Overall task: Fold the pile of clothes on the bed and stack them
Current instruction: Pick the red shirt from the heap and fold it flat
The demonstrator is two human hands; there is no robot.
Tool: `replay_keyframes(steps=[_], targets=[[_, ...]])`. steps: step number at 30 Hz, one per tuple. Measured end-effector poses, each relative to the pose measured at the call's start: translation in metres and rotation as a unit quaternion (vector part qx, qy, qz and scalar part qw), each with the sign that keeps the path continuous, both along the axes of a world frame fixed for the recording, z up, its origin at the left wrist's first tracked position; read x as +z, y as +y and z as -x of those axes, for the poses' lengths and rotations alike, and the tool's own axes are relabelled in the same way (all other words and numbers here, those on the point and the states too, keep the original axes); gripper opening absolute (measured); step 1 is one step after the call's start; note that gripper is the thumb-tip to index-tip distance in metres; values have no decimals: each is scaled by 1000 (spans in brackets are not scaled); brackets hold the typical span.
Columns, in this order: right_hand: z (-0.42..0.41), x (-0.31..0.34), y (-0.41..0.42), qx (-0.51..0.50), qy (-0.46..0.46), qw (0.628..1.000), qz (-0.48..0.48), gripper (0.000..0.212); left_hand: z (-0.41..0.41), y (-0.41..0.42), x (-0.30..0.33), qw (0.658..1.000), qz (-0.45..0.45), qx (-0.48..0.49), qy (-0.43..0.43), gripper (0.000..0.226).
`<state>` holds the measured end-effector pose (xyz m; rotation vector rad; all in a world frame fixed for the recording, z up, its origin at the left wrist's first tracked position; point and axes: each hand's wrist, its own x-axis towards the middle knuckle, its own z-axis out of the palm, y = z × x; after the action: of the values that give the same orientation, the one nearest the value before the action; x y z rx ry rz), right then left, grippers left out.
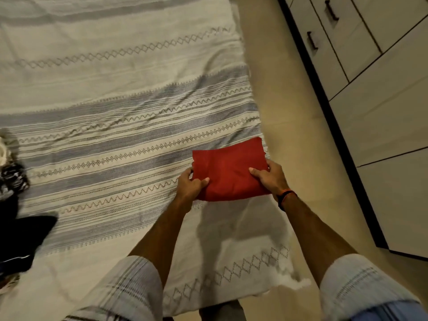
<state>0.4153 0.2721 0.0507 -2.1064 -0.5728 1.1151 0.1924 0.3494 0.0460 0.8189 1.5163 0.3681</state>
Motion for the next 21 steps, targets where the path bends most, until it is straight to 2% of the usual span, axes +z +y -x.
replay_keyframes(steps=[3,5,8,10,14,17,21], targets=[[-20,1,0,-4,-3,1000,-11,53,-14,1,-7,1000,9,18,-11,67],[-28,-4,-3,-8,-16,1000,18,57,-17,-3,-15,1000,16,15,6,65],[-33,-14,-16,12,-84,984,160,52,-10,-14,-32,994,51,-52,79,68],[-35,-21,-24,27,-96,970,221,50,-6,-17,-40,987,87,-80,105,72],[-39,-28,-26,41,-76,973,212,53,-11,-17,-40,986,94,-90,104,60],[-36,-25,-23,54,-67,979,182,45,-20,-13,-37,986,81,-104,100,51],[-24,-20,-23,62,-52,988,134,39,-22,-11,-28,988,66,-108,88,50]])
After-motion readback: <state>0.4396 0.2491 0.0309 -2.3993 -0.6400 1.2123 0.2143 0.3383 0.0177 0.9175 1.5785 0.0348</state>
